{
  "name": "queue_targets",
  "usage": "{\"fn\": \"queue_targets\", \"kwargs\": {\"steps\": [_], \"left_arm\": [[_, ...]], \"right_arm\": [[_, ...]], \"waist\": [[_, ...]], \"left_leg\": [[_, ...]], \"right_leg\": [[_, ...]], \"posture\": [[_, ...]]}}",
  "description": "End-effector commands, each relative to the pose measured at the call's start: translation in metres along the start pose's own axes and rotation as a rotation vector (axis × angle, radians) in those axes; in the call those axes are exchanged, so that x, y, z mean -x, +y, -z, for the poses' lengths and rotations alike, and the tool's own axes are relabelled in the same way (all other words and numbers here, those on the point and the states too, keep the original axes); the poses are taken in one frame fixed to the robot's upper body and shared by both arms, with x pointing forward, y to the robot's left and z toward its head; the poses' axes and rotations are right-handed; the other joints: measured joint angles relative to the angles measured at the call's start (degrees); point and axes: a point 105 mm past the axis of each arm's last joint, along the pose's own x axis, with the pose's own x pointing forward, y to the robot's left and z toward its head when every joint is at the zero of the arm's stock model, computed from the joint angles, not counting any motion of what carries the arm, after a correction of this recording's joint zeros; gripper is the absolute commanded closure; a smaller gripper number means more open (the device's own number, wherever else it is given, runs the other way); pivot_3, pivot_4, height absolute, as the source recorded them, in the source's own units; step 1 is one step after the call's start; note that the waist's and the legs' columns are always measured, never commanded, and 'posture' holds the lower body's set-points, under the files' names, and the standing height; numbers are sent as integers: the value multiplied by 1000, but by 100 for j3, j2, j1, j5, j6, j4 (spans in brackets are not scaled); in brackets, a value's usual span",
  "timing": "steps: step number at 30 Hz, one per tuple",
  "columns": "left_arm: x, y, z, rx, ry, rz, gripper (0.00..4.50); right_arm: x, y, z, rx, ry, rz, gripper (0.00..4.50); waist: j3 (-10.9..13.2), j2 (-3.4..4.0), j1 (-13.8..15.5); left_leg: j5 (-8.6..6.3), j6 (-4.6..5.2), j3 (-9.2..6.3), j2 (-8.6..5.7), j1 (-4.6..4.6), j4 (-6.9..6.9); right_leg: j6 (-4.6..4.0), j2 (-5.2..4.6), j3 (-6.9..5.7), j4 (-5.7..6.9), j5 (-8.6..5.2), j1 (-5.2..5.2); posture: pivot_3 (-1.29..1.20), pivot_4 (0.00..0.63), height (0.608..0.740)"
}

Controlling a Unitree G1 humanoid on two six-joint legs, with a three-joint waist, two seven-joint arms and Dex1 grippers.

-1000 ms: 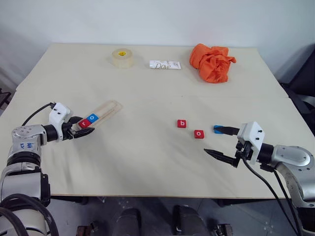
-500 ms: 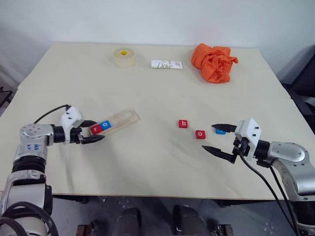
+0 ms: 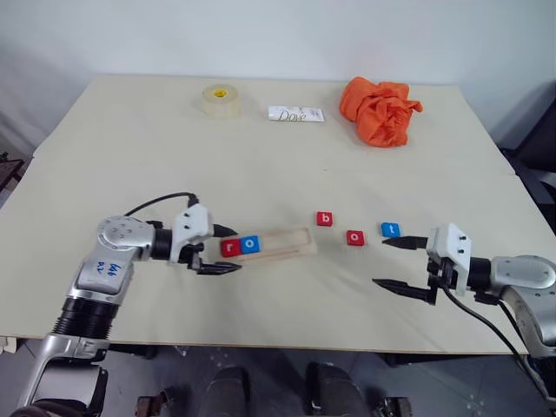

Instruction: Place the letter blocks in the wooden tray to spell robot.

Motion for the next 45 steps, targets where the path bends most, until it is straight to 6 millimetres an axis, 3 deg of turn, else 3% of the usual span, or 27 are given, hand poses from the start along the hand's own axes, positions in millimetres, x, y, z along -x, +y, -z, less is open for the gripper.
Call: {"fn": "queue_targets", "kwargs": {"steps": [1,21,23,25,31,36,40,45], "left_arm": [[-5,-7,-8,-39,-15,16,1107],[-28,-29,9,-69,33,111,1107],[-30,-30,9,-68,31,115,367],[-31,-30,9,-69,31,117,12],[-29,-27,10,-62,33,89,12],[-7,-23,-1,-11,-49,29,12],[21,-27,-14,-2,-222,3,12],[45,-31,-1,54,-290,-9,12]], "right_arm": [[6,-5,-9,36,-28,33,0],[-7,-5,-16,25,-81,73,0],[-7,-5,-17,25,-81,79,0],[-7,-5,-17,24,-82,82,0],[-3,-6,-22,28,-84,108,0],[1,-11,-36,-7,-128,190,0],[1,-11,-45,-104,-167,256,0],[-5,-9,-51,-249,-212,386,0]], "waist": [[0,0,-33],[0,1,-22],[0,1,-24],[0,1,-22],[0,1,-18],[0,1,-32],[0,1,-35],[1,2,-29]], "left_leg": [[0,0,0,0,2,0],[1,-1,0,2,5,1],[1,-1,-1,3,5,1],[1,-1,-1,3,5,1],[1,-1,-1,2,5,1],[1,-1,-2,3,4,0],[1,-1,-4,8,4,0],[1,-1,-6,6,5,0]], "right_leg": [[0,0,1,3,0,0],[-1,2,4,4,0,-1],[-1,3,4,4,0,-1],[-1,3,4,5,0,-1],[-1,2,4,4,0,-1],[-1,2,5,5,0,-2],[-2,2,4,5,-1,-2],[-5,-1,4,5,-2,0]], "posture": [[0,150,740],[0,150,740],[0,150,740],[0,150,740],[0,150,740],[0,150,740],[0,150,740],[0,150,740]]}}
